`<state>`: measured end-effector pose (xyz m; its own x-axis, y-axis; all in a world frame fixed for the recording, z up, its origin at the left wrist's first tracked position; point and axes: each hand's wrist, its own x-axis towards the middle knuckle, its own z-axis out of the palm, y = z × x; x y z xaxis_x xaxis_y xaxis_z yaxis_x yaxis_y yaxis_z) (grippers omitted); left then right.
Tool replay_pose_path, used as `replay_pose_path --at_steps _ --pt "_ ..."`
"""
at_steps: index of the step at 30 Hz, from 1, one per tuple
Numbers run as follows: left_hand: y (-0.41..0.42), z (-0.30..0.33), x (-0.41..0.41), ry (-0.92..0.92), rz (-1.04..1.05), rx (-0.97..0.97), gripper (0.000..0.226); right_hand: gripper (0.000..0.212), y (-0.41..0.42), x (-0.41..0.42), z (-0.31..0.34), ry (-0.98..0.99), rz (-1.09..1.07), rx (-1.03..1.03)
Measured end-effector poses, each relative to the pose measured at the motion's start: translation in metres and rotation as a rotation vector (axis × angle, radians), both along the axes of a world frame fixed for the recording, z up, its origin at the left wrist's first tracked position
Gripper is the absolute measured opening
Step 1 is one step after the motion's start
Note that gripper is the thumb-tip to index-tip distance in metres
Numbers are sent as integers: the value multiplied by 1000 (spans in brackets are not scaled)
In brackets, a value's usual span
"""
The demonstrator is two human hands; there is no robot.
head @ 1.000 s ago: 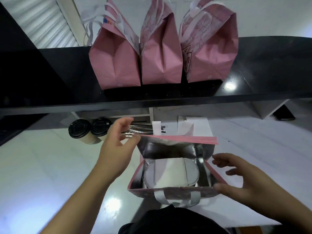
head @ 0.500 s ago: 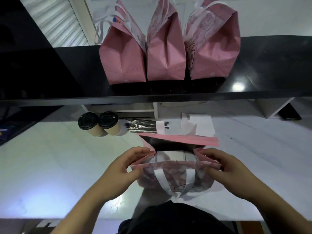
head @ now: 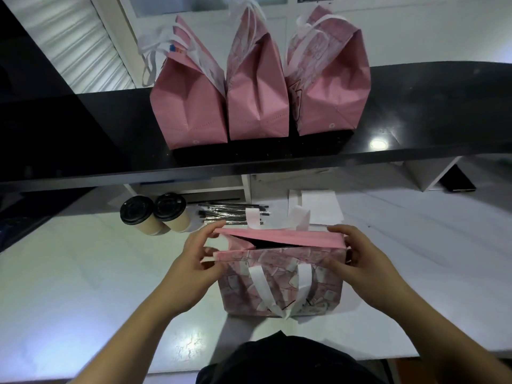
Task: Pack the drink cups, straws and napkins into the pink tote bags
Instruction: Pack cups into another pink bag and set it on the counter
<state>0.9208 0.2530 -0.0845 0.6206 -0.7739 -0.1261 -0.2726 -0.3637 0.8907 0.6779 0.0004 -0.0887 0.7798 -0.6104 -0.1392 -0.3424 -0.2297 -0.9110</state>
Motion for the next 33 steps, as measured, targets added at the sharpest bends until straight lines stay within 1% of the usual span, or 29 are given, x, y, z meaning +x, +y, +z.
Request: replay_pose_path --at_steps 3,4,6,8,9,11,13,14,16,17,19,21,23,25,29,33 --pt "-5 3 4 -210 -35 -8 49 45 0 4 -1 -2 -11 -257" --pt "-6 4 5 -244 -49 -6 40 42 0 6 -2 -5 -20 -331" --pt "-8 2 4 -252 -64 -4 29 38 0 6 -5 -8 -25 -454" --pt "-10 -1 1 -275 -63 -13 30 39 0 6 -9 10 -13 -579" --pt "-11 -2 0 -310 -63 -15 36 41 1 5 -11 18 -9 -629" --pt "-12 -6 -3 -438 -91 -37 53 46 1 4 -14 -12 10 -704" --pt "-12 -11 -3 -550 -147 -56 57 46 0 4 -18 -48 44 -806" --pt "-11 -12 -2 -579 -169 -47 51 41 -1 3 -20 -48 63 -867" --pt "-10 -13 0 -621 -198 -18 26 28 -4 1 -23 -36 89 -951" --pt "-8 -13 1 -633 -211 -4 18 22 -5 -1 -24 -30 96 -968" --pt "-9 -14 1 -662 -226 -4 15 16 -5 -4 -24 -28 106 -983" --pt "-12 -13 0 -706 -227 9 21 15 -5 -3 -21 -17 98 -981" --pt "-16 -9 -1 -742 -245 49 29 22 -3 1 -15 19 96 -973" --pt "-23 -2 -2 -782 -295 96 30 29 -1 10 -6 66 150 -1008" --pt "-43 19 -10 -880 -373 119 23 21 9 31 11 117 283 -1073" --pt "-67 25 -25 -946 -426 187 27 18 26 57 15 135 366 -1084"
